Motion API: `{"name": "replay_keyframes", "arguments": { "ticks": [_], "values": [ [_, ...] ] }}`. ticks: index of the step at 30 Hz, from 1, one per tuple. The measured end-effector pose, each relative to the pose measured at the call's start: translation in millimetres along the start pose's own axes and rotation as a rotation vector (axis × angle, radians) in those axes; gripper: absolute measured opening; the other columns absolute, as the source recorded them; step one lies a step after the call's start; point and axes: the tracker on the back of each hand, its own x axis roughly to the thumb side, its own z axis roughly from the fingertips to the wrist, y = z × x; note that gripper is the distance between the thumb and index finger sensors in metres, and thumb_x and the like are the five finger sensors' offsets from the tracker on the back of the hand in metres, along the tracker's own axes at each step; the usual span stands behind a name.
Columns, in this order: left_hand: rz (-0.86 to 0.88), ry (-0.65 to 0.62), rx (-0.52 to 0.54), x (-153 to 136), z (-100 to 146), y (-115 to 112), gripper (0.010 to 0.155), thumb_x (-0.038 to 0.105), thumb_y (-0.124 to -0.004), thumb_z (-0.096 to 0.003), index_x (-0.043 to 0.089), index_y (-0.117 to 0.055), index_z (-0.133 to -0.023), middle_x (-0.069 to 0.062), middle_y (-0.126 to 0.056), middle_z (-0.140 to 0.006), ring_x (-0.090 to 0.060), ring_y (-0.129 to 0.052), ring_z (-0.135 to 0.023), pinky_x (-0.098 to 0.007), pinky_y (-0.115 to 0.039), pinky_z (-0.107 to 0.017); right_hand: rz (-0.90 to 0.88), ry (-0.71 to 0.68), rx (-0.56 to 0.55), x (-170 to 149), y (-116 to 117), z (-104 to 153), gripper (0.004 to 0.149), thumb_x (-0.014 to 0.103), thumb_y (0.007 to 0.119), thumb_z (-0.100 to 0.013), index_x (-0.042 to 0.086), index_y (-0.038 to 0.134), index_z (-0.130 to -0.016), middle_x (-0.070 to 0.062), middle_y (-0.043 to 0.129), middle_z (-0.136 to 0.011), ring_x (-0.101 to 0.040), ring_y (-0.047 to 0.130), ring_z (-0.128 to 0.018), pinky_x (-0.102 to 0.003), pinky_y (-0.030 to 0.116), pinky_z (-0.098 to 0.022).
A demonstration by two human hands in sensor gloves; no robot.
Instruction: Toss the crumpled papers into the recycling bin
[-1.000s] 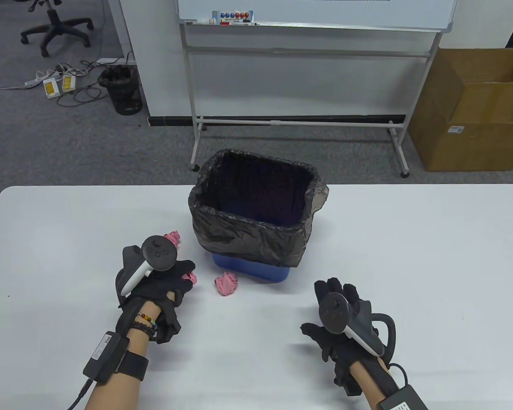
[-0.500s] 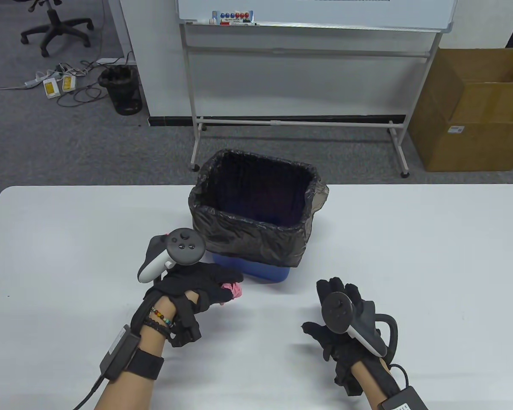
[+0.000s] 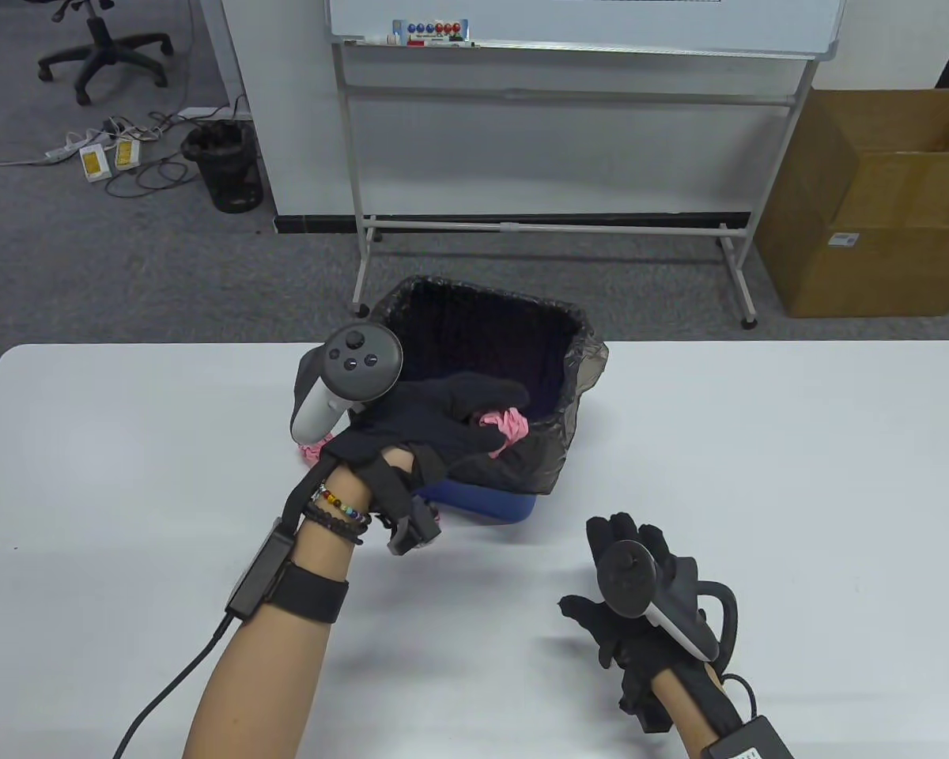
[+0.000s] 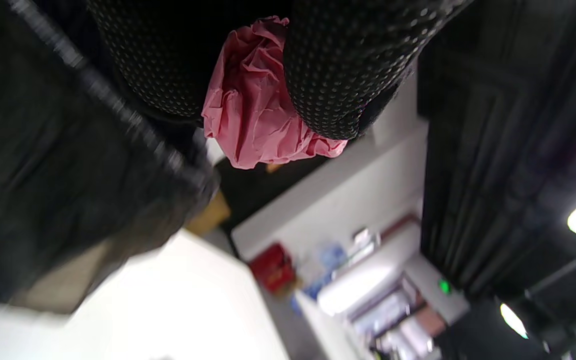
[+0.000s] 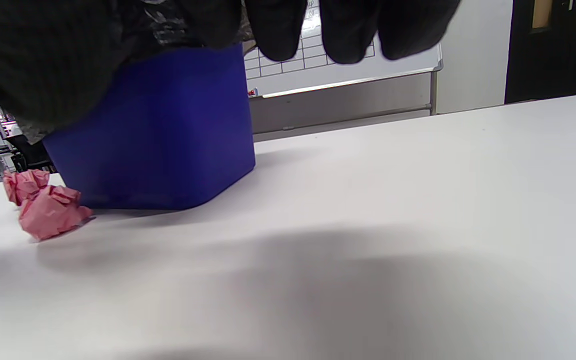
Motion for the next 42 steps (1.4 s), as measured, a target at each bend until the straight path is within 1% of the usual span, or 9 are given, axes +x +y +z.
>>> {"name": "replay_keyframes", "arguments": {
  "ticks": [2,3,4,6,8,16,26,33,42],
  "values": [
    [-0.062,-0.010,0.134,2,-5,3,0.056,0.029,-0.090,-0.0472,0.023,-0.073,-0.101,-0.008,-0.073,-0.111,-0.035,-0.082,-0.099,-0.045,-0.081,-0.068,-0.005,0.000,-0.006,0,-1,1,0.096,0.065,0.082,-0.031,0.031,0.039,-0.110,-0.003,0.043,-0.121,-0.041,0.047,-0.112,-0.056,0.052,-0.076],
    [-0.125,0.021,0.252,0,-8,2,0.059,0.031,-0.088,-0.0475,0.025,-0.070,-0.103,-0.007,-0.069,-0.114,-0.034,-0.078,-0.103,-0.048,-0.077,-0.071,-0.008,0.000,-0.009,0,-2,1,0.096,0.065,0.082,-0.031,0.032,0.038,-0.110,-0.003,0.043,-0.121,-0.040,0.047,-0.112,-0.056,0.051,-0.076],
    [-0.180,0.039,0.304,-2,-10,1,0.064,0.036,-0.087,-0.0472,0.028,-0.063,-0.106,-0.008,-0.059,-0.119,-0.036,-0.066,-0.109,-0.055,-0.066,-0.075,-0.008,0.000,-0.009,0,-2,1,0.096,0.065,0.082,-0.031,0.032,0.039,-0.110,-0.003,0.042,-0.121,-0.041,0.047,-0.112,-0.056,0.051,-0.076],
    [-0.312,0.072,0.277,-8,-13,-5,0.080,0.049,-0.085,-0.0448,0.027,-0.048,-0.112,-0.010,-0.037,-0.125,-0.047,-0.037,-0.113,-0.066,-0.044,-0.076,-0.010,0.001,-0.006,-1,-1,1,0.096,0.065,0.082,-0.031,0.032,0.038,-0.110,-0.003,0.042,-0.121,-0.041,0.047,-0.112,-0.057,0.051,-0.076],
    [-0.339,0.055,0.256,-11,-11,-13,0.082,0.052,-0.083,-0.0445,0.026,-0.046,-0.113,-0.012,-0.033,-0.125,-0.045,-0.030,-0.113,-0.067,-0.040,-0.076,-0.010,0.000,-0.001,-1,-1,1,0.096,0.065,0.082,-0.031,0.032,0.038,-0.110,-0.003,0.042,-0.121,-0.041,0.047,-0.112,-0.057,0.051,-0.076],
    [-0.379,0.114,0.287,-24,8,-5,0.075,0.049,-0.082,-0.0464,0.025,-0.053,-0.111,-0.013,-0.035,-0.124,-0.047,-0.031,-0.112,-0.068,-0.038,-0.075,-0.009,-0.002,-0.007,-1,-1,1,0.096,0.065,0.082,-0.031,0.032,0.038,-0.110,-0.003,0.042,-0.121,-0.041,0.047,-0.112,-0.057,0.051,-0.076],
    [-0.433,0.183,0.356,-40,40,23,0.073,0.047,-0.082,-0.0475,0.024,-0.054,-0.111,-0.014,-0.036,-0.124,-0.048,-0.033,-0.112,-0.068,-0.039,-0.075,0.002,-0.001,-0.002,0,0,1,0.096,0.065,0.082,-0.031,0.032,0.038,-0.110,-0.002,0.042,-0.121,-0.041,0.047,-0.112,-0.057,0.051,-0.076],
    [-0.445,0.261,0.440,-70,63,48,0.072,0.046,-0.081,-0.0484,0.024,-0.054,-0.111,-0.014,-0.037,-0.124,-0.048,-0.035,-0.112,-0.068,-0.040,-0.075,0.002,0.001,0.004,0,0,1,0.096,0.065,0.082,-0.031,0.032,0.038,-0.110,-0.003,0.042,-0.121,-0.039,0.047,-0.113,-0.057,0.051,-0.076],
    [-0.545,0.374,0.487,-120,80,63,0.070,0.045,-0.079,-0.0491,0.024,-0.054,-0.111,-0.015,-0.038,-0.123,-0.048,-0.039,-0.111,-0.068,-0.044,-0.075,0.011,-0.001,0.007,1,0,1,0.096,0.065,0.082,-0.031,0.032,0.038,-0.110,-0.003,0.042,-0.121,-0.041,0.047,-0.112,-0.057,0.051,-0.076]
  ]
}}
